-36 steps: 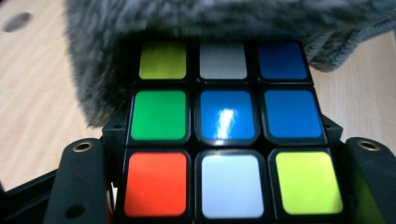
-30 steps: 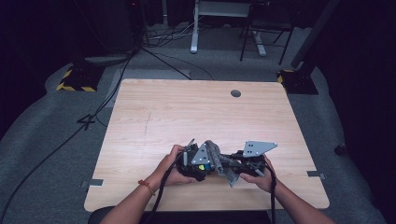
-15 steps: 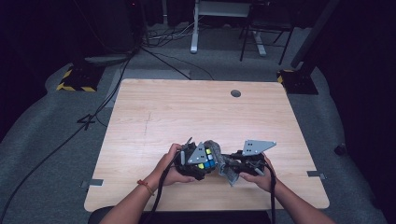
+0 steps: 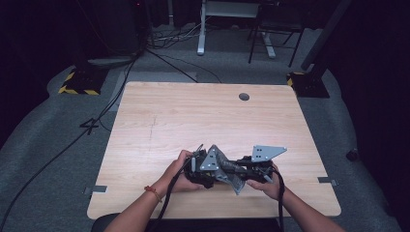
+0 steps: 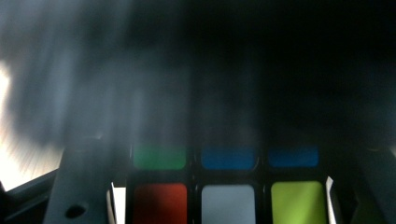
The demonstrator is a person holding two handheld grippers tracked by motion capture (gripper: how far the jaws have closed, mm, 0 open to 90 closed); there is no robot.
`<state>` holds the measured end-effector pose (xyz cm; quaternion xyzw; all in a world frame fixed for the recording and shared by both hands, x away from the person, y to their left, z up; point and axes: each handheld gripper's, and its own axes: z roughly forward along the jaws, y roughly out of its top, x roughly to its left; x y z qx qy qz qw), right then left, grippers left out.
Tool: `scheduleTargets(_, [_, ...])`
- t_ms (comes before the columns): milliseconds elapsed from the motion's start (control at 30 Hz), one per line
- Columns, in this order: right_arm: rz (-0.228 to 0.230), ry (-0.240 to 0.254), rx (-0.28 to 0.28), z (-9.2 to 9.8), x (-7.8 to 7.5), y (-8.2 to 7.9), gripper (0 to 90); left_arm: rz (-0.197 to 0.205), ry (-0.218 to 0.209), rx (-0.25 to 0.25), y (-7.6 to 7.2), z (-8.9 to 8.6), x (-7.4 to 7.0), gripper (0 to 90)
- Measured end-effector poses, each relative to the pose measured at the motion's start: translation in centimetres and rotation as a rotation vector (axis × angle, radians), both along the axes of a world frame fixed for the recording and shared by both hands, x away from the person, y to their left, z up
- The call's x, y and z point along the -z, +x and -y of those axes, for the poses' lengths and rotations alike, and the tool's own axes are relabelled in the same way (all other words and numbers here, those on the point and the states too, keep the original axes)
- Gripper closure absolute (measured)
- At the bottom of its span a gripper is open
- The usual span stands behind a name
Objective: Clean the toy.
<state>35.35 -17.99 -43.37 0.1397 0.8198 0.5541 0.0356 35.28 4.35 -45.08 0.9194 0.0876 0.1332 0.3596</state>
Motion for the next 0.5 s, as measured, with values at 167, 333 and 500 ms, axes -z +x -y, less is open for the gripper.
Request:
scheduleTargets(167, [0.022,-0.031,0.018,-0.2,0.0,0.0,77.4,-0.007,-0.019,-0.007,0.2,-0.3,-0.1,33.4])
scheduleTargets(333, [0.009,-0.085,0.065,0.9,0.7,0.7,77.5,0.013,-0.09,-0.011,0.0,-1.1,-1.3,33.5])
scheduleTargets(500, [-0.05,-0.136,0.084,1.3,2.1,1.6,77.6,0.024,-0.147,-0.012,-0.1,-1.9,-2.3,33.5])
